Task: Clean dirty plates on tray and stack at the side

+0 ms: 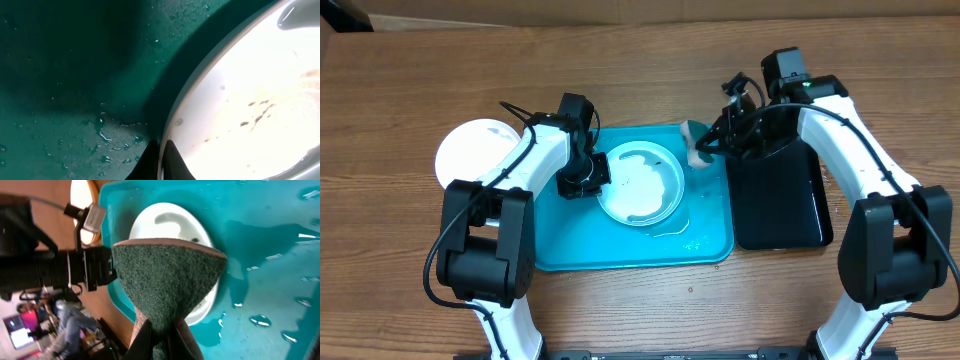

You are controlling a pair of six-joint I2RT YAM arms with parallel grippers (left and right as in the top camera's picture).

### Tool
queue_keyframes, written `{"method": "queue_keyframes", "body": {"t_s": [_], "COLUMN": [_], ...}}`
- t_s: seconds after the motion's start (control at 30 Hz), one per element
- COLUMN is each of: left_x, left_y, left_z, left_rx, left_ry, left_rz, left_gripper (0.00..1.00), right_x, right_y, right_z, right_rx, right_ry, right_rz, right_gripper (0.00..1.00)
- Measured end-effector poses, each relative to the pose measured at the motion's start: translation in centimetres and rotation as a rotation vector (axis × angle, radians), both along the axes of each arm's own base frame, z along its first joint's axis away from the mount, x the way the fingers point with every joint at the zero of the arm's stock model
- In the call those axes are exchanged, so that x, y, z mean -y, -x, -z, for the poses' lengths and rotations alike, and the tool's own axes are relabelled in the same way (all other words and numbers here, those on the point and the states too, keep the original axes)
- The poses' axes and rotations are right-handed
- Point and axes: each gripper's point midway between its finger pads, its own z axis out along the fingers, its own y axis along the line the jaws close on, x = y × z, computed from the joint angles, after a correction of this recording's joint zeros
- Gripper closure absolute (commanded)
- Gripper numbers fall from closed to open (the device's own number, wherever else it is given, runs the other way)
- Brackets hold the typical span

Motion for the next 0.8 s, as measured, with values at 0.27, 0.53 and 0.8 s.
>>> {"method": "queue_keyframes", "body": {"t_s": [0.27,0.53,0.8], "left_x": [0.0,0.1,0.2], "left_y": [0.0,-0.4,-0.8], "left_z": [0.0,0.0,0.0], "left_rx": [0.001,0.024,0.049], "left_ry": [0.001,0.005,0.010], "left_rz": [0.000,0.032,0.085], "left_gripper": [0.96,0.96,0.96], "right_x": [-4.0,-6.9,-6.0], "right_y": [1.4,1.7,1.1], "right_z": [2.1,5.3,9.4], "right_rx": [0.118,0.227,0.194], "right_ry": [0.101,0.283,0.414], "right_rz": [-0.136,-0.216,-0.194], "right_gripper": [0.96,0.96,0.96]}}
